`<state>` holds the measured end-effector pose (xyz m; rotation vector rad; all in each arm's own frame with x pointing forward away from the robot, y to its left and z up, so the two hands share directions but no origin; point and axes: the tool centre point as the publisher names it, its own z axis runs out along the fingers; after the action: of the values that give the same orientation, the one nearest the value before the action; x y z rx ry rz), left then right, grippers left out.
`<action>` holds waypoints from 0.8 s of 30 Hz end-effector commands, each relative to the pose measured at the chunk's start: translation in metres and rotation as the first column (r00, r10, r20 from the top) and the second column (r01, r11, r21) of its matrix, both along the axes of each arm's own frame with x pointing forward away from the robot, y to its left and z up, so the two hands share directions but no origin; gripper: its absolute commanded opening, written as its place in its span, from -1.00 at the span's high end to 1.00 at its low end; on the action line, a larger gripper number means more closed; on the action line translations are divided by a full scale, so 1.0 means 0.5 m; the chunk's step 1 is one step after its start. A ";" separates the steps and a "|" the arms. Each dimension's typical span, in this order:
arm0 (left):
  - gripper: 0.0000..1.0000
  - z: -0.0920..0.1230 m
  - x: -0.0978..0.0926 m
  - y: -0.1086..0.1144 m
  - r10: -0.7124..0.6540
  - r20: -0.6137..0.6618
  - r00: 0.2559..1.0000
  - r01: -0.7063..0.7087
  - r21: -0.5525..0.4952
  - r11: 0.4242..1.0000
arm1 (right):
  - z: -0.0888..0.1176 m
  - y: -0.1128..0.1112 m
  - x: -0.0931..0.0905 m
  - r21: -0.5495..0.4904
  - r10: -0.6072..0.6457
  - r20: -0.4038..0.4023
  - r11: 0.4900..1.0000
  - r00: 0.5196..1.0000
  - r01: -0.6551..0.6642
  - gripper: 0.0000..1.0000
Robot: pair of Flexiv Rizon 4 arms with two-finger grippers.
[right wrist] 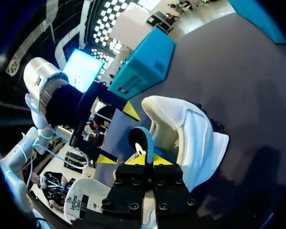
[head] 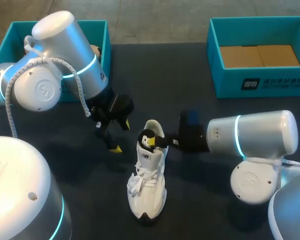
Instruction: Take the shoe out of the shoebox, open the shoe tongue, remove and reinsert the insole, then place the shoe into the shoebox
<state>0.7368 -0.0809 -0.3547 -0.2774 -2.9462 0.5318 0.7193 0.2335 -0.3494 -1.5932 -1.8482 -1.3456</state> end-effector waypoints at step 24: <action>-1.00 0.000 -0.002 0.000 0.001 0.003 1.000 -0.001 0.003 1.000 | 0.089 -0.005 0.042 -0.086 -0.042 0.202 0.994 0.978 0.060 -1.00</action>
<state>0.7368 -0.0809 -0.3547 -0.2774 -2.9462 0.5318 0.7436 0.2307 -0.3101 -1.5370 -1.9897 -1.5487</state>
